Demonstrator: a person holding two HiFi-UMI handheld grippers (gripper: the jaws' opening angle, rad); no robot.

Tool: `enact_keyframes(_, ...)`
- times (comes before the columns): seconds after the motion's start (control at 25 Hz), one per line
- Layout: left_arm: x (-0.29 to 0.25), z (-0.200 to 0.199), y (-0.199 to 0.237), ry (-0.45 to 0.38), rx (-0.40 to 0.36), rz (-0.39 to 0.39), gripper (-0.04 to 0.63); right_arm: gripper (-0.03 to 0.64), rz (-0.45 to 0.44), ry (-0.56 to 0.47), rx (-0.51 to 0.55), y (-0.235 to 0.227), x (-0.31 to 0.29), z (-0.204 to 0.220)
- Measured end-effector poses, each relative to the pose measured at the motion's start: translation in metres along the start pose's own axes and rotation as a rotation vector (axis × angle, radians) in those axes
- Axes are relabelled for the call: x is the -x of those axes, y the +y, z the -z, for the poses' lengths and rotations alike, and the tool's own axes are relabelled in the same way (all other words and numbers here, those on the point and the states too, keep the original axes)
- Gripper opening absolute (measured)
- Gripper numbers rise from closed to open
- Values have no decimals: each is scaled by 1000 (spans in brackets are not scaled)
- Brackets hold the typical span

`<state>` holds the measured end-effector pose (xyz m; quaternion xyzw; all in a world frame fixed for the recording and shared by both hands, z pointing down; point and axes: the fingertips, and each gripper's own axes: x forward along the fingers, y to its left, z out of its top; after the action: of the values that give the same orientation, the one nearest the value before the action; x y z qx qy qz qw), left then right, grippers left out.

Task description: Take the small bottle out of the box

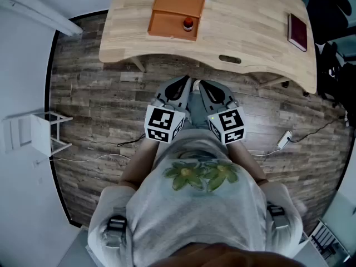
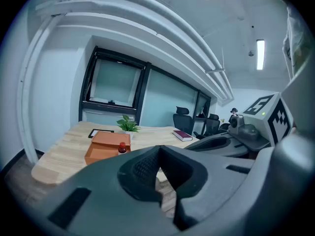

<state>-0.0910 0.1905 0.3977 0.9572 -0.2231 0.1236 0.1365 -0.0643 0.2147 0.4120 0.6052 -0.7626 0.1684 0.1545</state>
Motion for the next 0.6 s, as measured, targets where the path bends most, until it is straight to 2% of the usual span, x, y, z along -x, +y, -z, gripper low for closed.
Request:
enact_keyframes(0.2,0,-5,3,-1,5,-10,8,8,-19,14,-2,0,-4,1)
enact_keyframes(0.6,-32,-18,11,-13,60,-89,8,8,-98,25,37,-35,-21,-11)
